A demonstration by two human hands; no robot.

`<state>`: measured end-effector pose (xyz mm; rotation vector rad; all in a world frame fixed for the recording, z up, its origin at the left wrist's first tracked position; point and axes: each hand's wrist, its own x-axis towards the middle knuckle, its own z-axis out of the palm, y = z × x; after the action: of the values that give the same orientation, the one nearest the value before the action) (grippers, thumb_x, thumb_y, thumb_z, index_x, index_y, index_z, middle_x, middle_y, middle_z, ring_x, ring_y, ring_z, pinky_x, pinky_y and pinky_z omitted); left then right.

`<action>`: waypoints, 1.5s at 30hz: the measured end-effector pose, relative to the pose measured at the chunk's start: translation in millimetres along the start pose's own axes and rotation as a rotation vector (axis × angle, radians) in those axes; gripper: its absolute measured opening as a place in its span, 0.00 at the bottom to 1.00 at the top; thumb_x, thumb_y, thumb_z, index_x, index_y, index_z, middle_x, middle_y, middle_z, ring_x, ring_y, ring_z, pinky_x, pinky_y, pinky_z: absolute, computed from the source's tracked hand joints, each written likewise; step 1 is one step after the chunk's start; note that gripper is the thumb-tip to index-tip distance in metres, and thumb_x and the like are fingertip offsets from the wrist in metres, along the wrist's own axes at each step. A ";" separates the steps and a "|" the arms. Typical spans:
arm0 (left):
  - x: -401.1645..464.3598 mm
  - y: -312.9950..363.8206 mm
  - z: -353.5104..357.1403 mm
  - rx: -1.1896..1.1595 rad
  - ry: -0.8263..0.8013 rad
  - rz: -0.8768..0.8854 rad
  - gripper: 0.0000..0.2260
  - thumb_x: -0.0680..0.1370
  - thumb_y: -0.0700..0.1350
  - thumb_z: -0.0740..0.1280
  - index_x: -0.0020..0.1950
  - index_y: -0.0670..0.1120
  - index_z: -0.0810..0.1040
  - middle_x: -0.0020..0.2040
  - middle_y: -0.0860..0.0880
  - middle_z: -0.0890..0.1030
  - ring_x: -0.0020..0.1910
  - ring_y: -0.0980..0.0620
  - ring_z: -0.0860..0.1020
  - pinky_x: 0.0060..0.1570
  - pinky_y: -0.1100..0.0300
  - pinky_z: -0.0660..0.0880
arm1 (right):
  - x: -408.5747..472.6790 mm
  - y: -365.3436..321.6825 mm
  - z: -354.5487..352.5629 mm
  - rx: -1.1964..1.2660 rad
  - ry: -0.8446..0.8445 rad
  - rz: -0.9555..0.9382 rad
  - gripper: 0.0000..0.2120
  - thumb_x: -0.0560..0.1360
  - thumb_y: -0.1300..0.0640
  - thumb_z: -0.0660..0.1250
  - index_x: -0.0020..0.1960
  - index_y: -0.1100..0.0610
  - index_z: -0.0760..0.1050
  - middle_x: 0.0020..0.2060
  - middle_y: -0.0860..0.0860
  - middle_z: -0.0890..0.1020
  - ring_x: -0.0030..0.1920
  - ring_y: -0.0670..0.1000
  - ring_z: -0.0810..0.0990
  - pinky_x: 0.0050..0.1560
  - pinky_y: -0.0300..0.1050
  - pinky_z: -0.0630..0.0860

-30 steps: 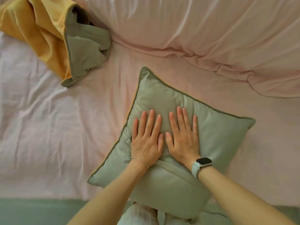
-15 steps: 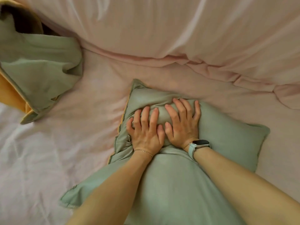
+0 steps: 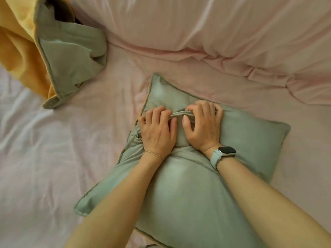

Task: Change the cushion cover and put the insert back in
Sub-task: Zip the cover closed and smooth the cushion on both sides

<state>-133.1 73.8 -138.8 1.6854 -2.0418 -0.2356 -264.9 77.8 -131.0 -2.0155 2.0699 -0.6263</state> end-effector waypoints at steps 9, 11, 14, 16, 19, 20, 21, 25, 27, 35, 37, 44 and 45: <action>-56.4 20.6 -54.4 -0.088 -0.143 0.009 0.17 0.78 0.47 0.59 0.66 0.45 0.73 0.67 0.46 0.73 0.70 0.48 0.65 0.68 0.50 0.61 | -20.2 -30.7 -53.0 0.095 -0.062 0.165 0.18 0.74 0.50 0.54 0.55 0.56 0.78 0.48 0.53 0.79 0.51 0.56 0.76 0.54 0.51 0.66; -65.5 25.0 -66.1 -0.060 -0.201 0.017 0.20 0.79 0.47 0.56 0.69 0.44 0.69 0.70 0.46 0.68 0.72 0.48 0.61 0.69 0.50 0.59 | -13.5 -38.2 -52.7 -0.004 -0.070 0.182 0.21 0.72 0.48 0.54 0.58 0.54 0.76 0.52 0.54 0.78 0.55 0.57 0.75 0.56 0.54 0.65; -88.7 30.1 -81.8 -0.063 -0.260 -0.019 0.22 0.79 0.48 0.53 0.73 0.43 0.61 0.73 0.46 0.61 0.73 0.48 0.57 0.71 0.51 0.56 | -12.5 -48.1 -43.6 -0.077 -0.175 0.234 0.30 0.73 0.43 0.46 0.72 0.49 0.63 0.70 0.55 0.66 0.71 0.54 0.61 0.68 0.55 0.51; -101.3 29.9 -89.1 -0.174 -0.263 -0.073 0.22 0.79 0.47 0.54 0.72 0.42 0.61 0.73 0.47 0.62 0.73 0.49 0.57 0.70 0.51 0.56 | -19.9 -49.4 -34.4 -0.091 -0.316 0.242 0.33 0.72 0.41 0.36 0.76 0.48 0.50 0.75 0.52 0.55 0.75 0.49 0.50 0.71 0.54 0.42; -70.4 18.5 -93.0 -0.403 -0.097 -0.280 0.18 0.77 0.47 0.58 0.63 0.41 0.75 0.64 0.48 0.74 0.65 0.52 0.69 0.63 0.49 0.67 | -29.6 -46.4 -29.0 -0.102 -0.356 0.158 0.31 0.74 0.43 0.36 0.76 0.51 0.43 0.76 0.52 0.51 0.75 0.48 0.47 0.71 0.60 0.39; -47.9 14.2 -93.5 -0.413 -0.059 -0.405 0.21 0.75 0.52 0.59 0.62 0.43 0.76 0.62 0.48 0.74 0.62 0.53 0.70 0.63 0.50 0.68 | -31.1 -46.3 -29.3 -0.092 -0.342 0.134 0.30 0.75 0.43 0.38 0.75 0.52 0.44 0.76 0.53 0.52 0.75 0.49 0.48 0.70 0.62 0.38; -23.1 7.6 -91.5 -0.453 -0.104 -0.544 0.28 0.71 0.59 0.60 0.66 0.44 0.72 0.64 0.48 0.72 0.64 0.53 0.69 0.65 0.51 0.66 | -32.1 -46.7 -30.1 -0.082 -0.323 0.116 0.30 0.76 0.44 0.40 0.75 0.52 0.45 0.75 0.53 0.53 0.75 0.50 0.49 0.70 0.64 0.39; 47.3 -11.6 -67.7 -0.823 -0.574 -0.778 0.52 0.57 0.67 0.71 0.75 0.48 0.55 0.71 0.51 0.66 0.67 0.55 0.68 0.68 0.55 0.65 | -29.9 -44.9 -32.2 -0.032 -0.286 0.101 0.30 0.76 0.43 0.45 0.75 0.54 0.51 0.75 0.52 0.57 0.75 0.52 0.52 0.69 0.66 0.40; 50.5 -12.0 -60.0 -0.784 -0.565 -0.737 0.46 0.55 0.64 0.75 0.68 0.49 0.64 0.63 0.53 0.74 0.60 0.56 0.74 0.62 0.56 0.71 | -25.0 -42.2 -34.3 -0.014 -0.288 0.112 0.31 0.76 0.43 0.43 0.75 0.54 0.51 0.75 0.52 0.57 0.75 0.51 0.53 0.69 0.65 0.40; 37.8 15.1 -54.0 -0.881 -0.133 -0.882 0.09 0.67 0.41 0.76 0.36 0.50 0.76 0.33 0.56 0.79 0.31 0.62 0.76 0.39 0.62 0.75 | 12.3 -42.7 -56.6 0.075 -0.244 0.269 0.31 0.74 0.39 0.47 0.72 0.53 0.63 0.68 0.50 0.69 0.69 0.50 0.65 0.70 0.54 0.52; 34.7 16.0 -63.7 -1.008 -0.129 -0.863 0.07 0.68 0.40 0.76 0.38 0.49 0.79 0.33 0.56 0.81 0.34 0.61 0.78 0.40 0.62 0.76 | 38.9 -36.5 -66.5 0.187 -0.453 0.261 0.30 0.77 0.39 0.54 0.74 0.53 0.58 0.70 0.50 0.66 0.70 0.50 0.63 0.70 0.51 0.56; 40.3 -6.1 -95.7 -1.090 -0.435 -0.770 0.24 0.65 0.65 0.68 0.50 0.49 0.78 0.50 0.48 0.82 0.50 0.54 0.79 0.52 0.58 0.76 | 67.6 -32.3 -84.0 0.491 -0.836 0.239 0.13 0.75 0.40 0.58 0.50 0.47 0.72 0.43 0.39 0.76 0.43 0.39 0.75 0.37 0.22 0.67; 42.2 -5.8 -98.9 -1.096 -0.438 -0.765 0.21 0.70 0.62 0.67 0.51 0.47 0.78 0.50 0.48 0.81 0.50 0.54 0.79 0.52 0.59 0.76 | 65.8 -34.1 -85.2 0.550 -0.813 0.236 0.14 0.75 0.41 0.58 0.55 0.47 0.72 0.45 0.37 0.76 0.46 0.39 0.75 0.40 0.21 0.68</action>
<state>-87.6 48.5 -44.6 1.5668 -0.9428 -1.7133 -273.3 27.7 -30.2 -1.3538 1.4055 -0.2207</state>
